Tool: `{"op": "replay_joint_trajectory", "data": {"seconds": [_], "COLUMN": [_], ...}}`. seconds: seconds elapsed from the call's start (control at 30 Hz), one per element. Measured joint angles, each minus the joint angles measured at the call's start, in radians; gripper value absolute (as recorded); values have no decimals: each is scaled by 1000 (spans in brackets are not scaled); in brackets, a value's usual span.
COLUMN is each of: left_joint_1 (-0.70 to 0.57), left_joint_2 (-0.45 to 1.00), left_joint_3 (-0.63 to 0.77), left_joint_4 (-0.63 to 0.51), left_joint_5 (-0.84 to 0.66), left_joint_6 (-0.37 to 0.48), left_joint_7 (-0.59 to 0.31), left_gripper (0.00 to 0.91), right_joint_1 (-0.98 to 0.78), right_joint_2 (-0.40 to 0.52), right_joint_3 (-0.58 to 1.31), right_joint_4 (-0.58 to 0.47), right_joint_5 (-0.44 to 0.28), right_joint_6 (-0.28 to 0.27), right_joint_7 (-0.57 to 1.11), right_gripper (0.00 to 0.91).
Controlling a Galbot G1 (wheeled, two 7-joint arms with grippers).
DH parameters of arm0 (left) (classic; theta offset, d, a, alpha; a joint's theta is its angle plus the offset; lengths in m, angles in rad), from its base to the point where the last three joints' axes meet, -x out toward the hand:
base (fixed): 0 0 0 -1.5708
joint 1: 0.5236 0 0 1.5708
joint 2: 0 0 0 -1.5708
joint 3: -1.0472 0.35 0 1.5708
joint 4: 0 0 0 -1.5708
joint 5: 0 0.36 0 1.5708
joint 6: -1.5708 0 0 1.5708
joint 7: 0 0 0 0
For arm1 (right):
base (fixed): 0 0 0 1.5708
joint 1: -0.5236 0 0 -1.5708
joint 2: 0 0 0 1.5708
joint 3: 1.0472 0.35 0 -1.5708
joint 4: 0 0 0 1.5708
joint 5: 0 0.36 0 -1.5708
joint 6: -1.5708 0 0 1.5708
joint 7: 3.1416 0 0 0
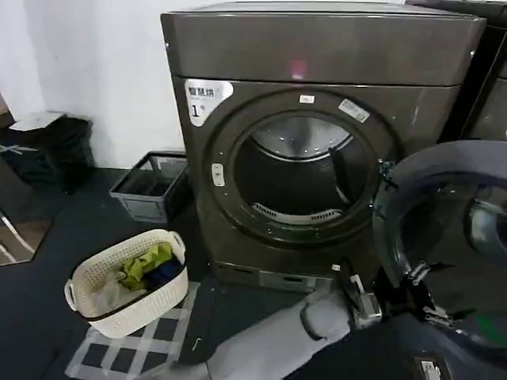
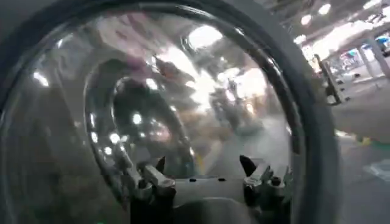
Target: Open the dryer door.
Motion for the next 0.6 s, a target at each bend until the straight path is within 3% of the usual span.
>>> {"op": "replay_joint_trajectory", "data": {"seconds": [0.6], "left_joint_1": [42], "left_joint_2": [0], "left_joint_3": [22], "left_joint_4": [40], "left_joint_5": [43], "left_joint_6": [143], "left_joint_7": [-115], "left_gripper": [907], "right_joint_1": [0], "right_joint_2": [0], "right_joint_3": [-3], "right_joint_4": [12], "right_joint_5": [-6], "right_joint_6": [0], "right_joint_7": [24], "right_gripper": [907]}}
